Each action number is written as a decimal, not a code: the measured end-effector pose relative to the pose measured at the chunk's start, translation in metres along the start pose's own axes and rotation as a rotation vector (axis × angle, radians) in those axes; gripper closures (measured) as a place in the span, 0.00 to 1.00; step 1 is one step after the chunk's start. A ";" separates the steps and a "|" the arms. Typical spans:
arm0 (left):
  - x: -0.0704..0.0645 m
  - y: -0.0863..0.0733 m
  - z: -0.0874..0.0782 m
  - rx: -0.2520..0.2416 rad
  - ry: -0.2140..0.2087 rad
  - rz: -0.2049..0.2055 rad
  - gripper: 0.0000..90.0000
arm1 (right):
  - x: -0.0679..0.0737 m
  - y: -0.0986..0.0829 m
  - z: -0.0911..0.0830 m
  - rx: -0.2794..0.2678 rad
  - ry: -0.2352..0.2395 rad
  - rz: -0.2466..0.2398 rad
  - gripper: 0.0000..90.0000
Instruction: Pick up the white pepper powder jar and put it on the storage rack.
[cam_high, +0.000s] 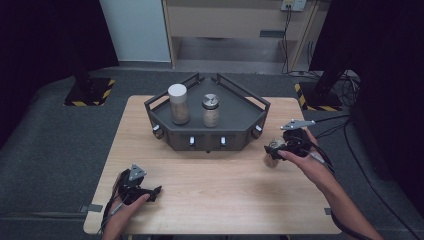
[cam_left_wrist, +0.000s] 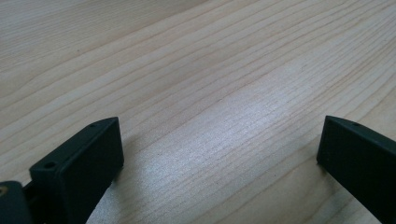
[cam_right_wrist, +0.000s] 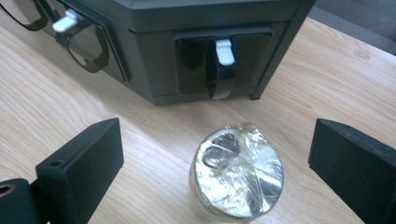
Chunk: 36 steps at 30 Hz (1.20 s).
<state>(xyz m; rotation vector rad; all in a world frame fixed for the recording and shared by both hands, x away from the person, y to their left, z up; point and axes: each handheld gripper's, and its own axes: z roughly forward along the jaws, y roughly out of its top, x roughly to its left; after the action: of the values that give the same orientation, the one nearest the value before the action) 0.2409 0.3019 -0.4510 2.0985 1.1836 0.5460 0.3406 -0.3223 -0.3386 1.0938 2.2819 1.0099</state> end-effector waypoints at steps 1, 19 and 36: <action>0.000 0.000 0.000 0.000 0.000 0.000 0.00 | 0.000 -0.001 0.000 0.001 -0.001 0.002 0.04; 0.000 0.000 0.000 0.000 0.000 0.000 0.00 | -0.005 -0.023 0.000 0.010 -0.007 0.033 0.04; 0.000 0.000 0.000 0.000 0.000 0.000 0.00 | -0.009 -0.047 0.006 0.029 -0.014 0.059 0.04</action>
<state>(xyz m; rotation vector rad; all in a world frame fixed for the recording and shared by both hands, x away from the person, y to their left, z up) 0.2409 0.3018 -0.4510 2.0983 1.1837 0.5461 0.3266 -0.3464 -0.3777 1.1835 2.2719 0.9909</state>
